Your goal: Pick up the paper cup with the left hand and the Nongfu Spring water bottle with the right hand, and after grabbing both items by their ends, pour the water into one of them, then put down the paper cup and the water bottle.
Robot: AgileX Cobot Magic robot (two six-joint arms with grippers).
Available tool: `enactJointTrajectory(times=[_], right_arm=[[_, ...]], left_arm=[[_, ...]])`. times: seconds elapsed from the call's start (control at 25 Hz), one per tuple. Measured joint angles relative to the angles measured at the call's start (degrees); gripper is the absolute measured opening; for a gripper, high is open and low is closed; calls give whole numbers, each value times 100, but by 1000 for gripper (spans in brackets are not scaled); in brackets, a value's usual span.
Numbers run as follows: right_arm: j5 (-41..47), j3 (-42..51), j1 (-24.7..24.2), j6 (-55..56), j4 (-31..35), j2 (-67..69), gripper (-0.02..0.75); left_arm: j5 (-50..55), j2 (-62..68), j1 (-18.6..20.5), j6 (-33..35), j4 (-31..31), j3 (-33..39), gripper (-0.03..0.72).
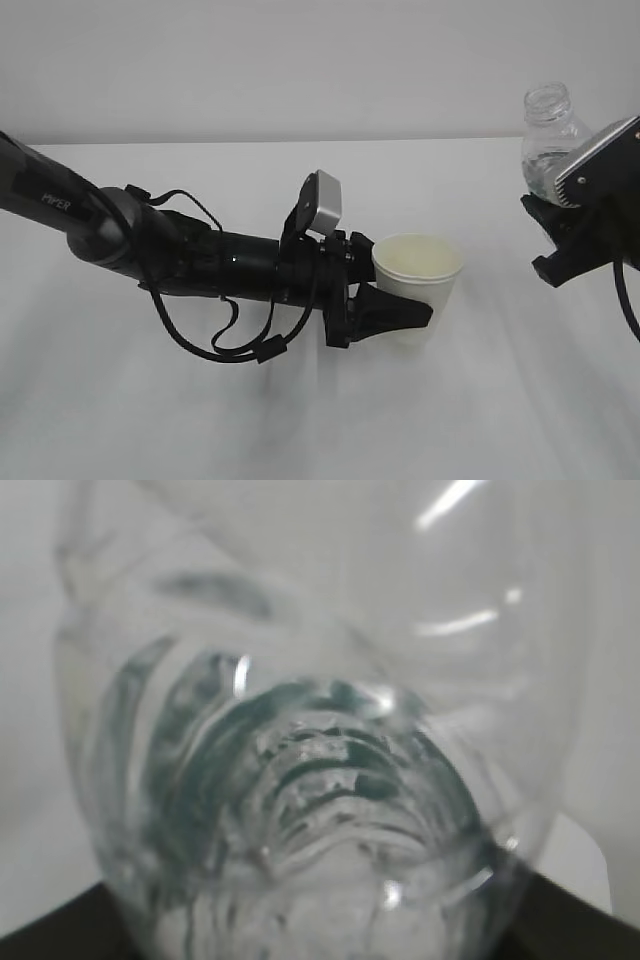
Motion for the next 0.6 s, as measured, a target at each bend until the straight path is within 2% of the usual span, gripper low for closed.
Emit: enactJointTrajectory(times=[0.2, 0.44, 0.6], right_arm=[[0, 0, 0, -484, 0, 0, 428], [0, 0, 0, -1159, 0, 0, 428], [0, 0, 0, -1460, 0, 0, 428]], left_arm=[[0, 0, -39, 0, 15, -185, 495], [0, 0, -325, 0, 27, -209, 495], [-11, 0, -377, 0, 40, -209, 495]])
